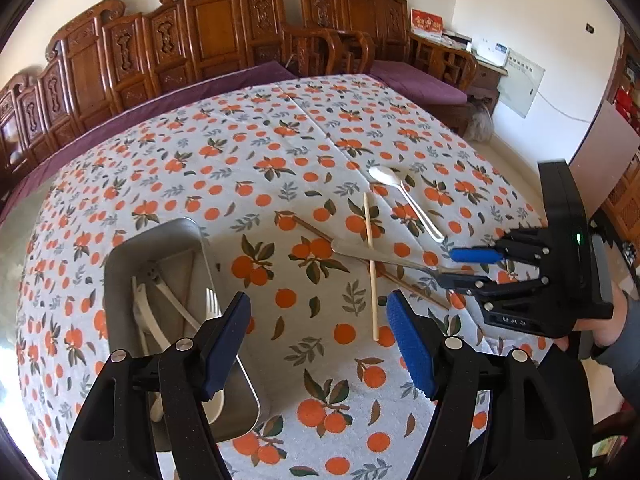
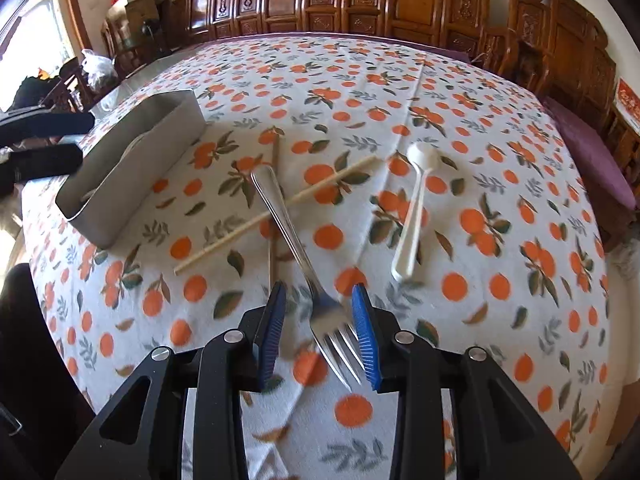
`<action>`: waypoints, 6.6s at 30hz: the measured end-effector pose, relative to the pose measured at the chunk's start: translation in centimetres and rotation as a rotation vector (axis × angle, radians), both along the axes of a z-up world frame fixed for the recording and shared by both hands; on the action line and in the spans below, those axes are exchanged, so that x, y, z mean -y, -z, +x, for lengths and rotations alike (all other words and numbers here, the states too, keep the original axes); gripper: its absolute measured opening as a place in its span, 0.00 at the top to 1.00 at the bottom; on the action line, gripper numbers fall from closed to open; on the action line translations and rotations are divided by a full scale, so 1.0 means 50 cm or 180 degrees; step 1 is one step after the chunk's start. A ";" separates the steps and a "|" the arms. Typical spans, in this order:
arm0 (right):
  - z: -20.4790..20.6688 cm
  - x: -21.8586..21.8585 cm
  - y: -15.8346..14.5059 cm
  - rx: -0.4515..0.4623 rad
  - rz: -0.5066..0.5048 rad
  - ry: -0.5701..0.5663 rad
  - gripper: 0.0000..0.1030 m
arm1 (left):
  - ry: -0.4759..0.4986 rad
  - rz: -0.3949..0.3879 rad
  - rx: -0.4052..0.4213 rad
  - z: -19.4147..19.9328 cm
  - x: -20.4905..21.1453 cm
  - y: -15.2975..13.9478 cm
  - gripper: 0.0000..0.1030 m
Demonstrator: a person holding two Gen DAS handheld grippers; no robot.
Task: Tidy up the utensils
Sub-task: 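Grasp a metal fork with the right tool while the left tool grasps a wooden chopstick, then carry the wooden chopstick into the tray with the left tool and open it, then lower the metal fork into the tray and open the right tool, then reach the right tool to the white plastic spoon and grasp it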
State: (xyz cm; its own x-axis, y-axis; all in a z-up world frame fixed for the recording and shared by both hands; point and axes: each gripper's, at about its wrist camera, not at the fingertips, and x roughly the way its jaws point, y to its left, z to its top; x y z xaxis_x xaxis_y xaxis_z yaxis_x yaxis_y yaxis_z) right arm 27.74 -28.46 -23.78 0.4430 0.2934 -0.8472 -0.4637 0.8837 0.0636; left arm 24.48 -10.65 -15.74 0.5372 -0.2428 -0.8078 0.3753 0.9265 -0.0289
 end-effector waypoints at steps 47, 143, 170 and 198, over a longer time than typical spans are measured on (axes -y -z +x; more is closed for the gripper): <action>-0.002 0.092 -0.005 -0.0195 0.0410 0.0281 0.92 | 0.0072 -0.0045 -0.0724 0.135 0.131 0.186 0.95; 0.008 -0.393 -0.137 -0.0083 0.0510 -0.0489 0.92 | -0.1000 -0.0345 -0.0135 -0.041 -0.380 -0.024 0.77; 0.114 -0.505 -0.018 -0.0507 0.0390 -0.0177 0.92 | -0.1175 -0.0209 -0.0162 -0.074 -0.435 -0.017 0.67; 0.060 -0.400 -0.123 -0.0131 0.0662 -0.0297 0.90 | -0.1130 -0.0171 -0.0083 -0.065 -0.366 -0.028 0.59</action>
